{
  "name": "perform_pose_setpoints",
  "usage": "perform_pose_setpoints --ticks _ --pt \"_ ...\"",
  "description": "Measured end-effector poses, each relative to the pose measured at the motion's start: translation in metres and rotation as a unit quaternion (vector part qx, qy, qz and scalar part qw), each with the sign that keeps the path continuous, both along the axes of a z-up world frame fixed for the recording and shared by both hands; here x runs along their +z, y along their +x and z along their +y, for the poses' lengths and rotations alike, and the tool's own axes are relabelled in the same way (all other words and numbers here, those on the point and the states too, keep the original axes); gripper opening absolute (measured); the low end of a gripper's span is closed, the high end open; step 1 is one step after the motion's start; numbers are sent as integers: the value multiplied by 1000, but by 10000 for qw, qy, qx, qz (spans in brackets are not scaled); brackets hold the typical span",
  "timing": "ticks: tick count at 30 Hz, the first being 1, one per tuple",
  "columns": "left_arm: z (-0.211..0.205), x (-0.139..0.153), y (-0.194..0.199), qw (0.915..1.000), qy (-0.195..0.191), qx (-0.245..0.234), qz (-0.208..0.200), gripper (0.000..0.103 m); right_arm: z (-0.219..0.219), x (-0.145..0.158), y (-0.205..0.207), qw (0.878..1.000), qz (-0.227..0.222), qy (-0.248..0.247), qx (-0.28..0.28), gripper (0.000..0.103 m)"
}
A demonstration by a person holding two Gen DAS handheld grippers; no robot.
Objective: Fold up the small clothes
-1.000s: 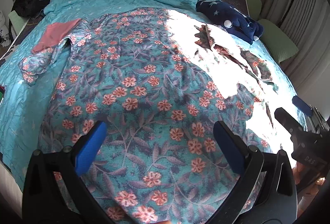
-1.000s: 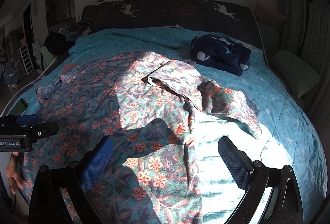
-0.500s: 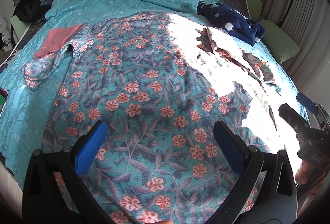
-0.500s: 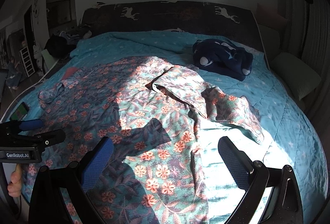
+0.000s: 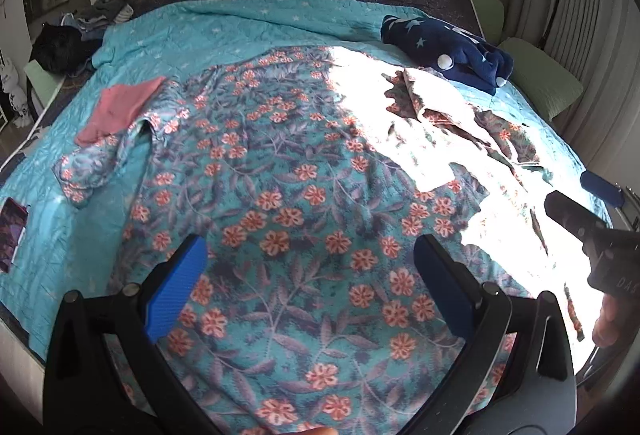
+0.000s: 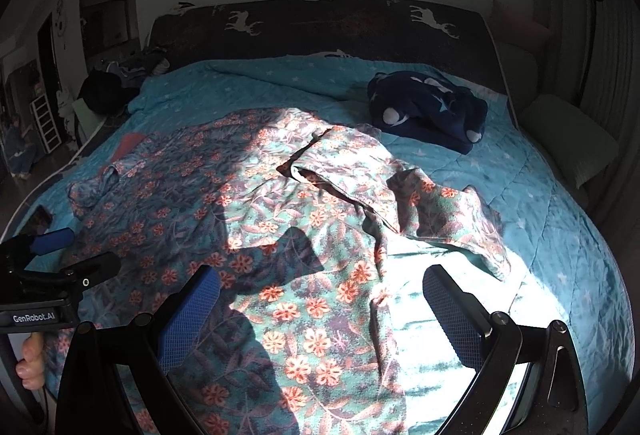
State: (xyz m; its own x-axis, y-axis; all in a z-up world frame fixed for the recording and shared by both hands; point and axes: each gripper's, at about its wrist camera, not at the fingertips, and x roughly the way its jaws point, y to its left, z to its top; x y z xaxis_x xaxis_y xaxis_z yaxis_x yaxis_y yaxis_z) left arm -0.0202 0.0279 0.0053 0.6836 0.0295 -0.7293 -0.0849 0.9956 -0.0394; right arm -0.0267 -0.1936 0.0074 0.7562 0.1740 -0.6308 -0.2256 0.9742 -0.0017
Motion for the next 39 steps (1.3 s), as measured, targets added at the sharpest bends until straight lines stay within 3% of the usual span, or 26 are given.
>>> perform_pose_setpoints --ticks 6,12,14,19,22,29,30,33,34,35,38,39 --pt "46 1 7 9974 -631 330 50 102 17 9 14 9999 77 -57 93 103" --pt "122 -10 5 9877 -934 1246 115 102 44 12 31 9981 326 270 448 103" --pt "155 -17 2 9795 -1150 1650 124 102 55 11 32 9980 292 111 553 103" --pt "242 -47 0 9411 -2093 2638 296 102 82 5 35 9953 227 -263 902 103" --pt "274 -63 11 9243 -2290 3025 403 102 93 -1 43 9945 308 -264 970 103" --pt "337 -90 50 8961 -2459 3632 676 100 100 -10 58 9941 386 -337 956 103" --pt "345 -93 54 8902 -2581 3690 690 96 100 -11 61 9943 398 -332 928 103" --pt "364 -100 66 8753 -2885 3813 716 55 98 -15 68 9949 461 -289 850 103" --pt "368 -98 70 8754 -2882 3826 644 21 97 -16 71 9950 487 -279 827 103" --pt "369 -94 75 8797 -2797 3793 634 4 96 -17 74 9951 506 -272 807 103" --pt "360 -60 95 9060 -2187 3616 247 4 94 -19 80 9952 539 -288 759 103" --pt "349 -40 105 9193 -1967 3409 20 4 93 -20 82 9953 541 -290 744 103"
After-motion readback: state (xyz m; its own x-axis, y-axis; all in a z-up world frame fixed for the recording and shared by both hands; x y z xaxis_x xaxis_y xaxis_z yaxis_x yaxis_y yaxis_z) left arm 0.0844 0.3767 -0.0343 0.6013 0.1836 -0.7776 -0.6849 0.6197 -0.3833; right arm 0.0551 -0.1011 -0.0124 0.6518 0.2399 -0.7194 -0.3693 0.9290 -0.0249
